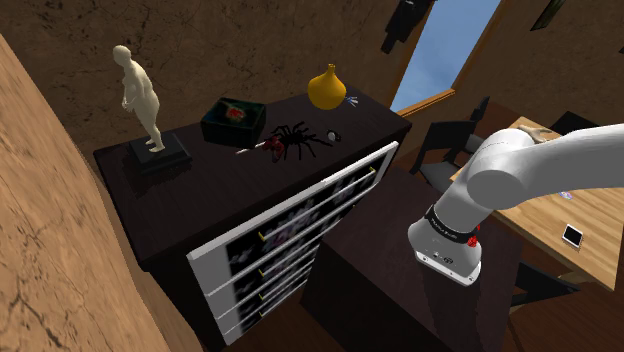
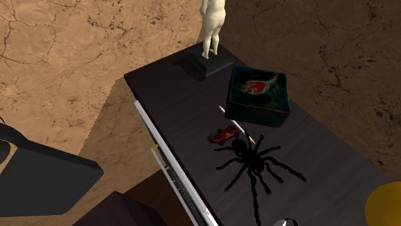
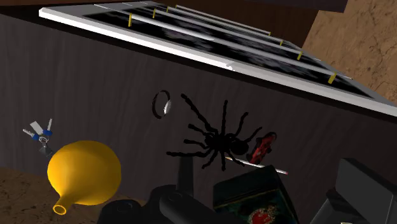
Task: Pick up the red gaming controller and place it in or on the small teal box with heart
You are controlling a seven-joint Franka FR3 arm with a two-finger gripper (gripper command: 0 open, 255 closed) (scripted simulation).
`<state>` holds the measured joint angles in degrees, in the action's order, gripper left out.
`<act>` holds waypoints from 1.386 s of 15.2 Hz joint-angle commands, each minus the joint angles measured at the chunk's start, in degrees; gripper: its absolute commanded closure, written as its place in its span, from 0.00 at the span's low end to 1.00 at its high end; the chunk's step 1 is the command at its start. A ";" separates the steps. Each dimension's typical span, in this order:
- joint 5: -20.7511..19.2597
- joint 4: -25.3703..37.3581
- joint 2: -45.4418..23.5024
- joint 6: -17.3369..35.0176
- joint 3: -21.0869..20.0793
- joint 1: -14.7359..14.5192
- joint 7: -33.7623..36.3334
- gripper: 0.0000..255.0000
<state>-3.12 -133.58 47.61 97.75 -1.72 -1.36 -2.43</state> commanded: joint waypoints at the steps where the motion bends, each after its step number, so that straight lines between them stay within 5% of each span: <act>1: 0.00 0.00 0.00 0.00 0.00 0.00 0.00 0.00; 11: 1.64 -7.55 -11.78 18.53 -5.51 0.25 8.79 0.00; 21: -0.87 -6.67 -31.04 35.89 -11.39 2.02 19.23 0.00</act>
<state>-3.44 -140.51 18.79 131.72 -12.49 0.41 15.50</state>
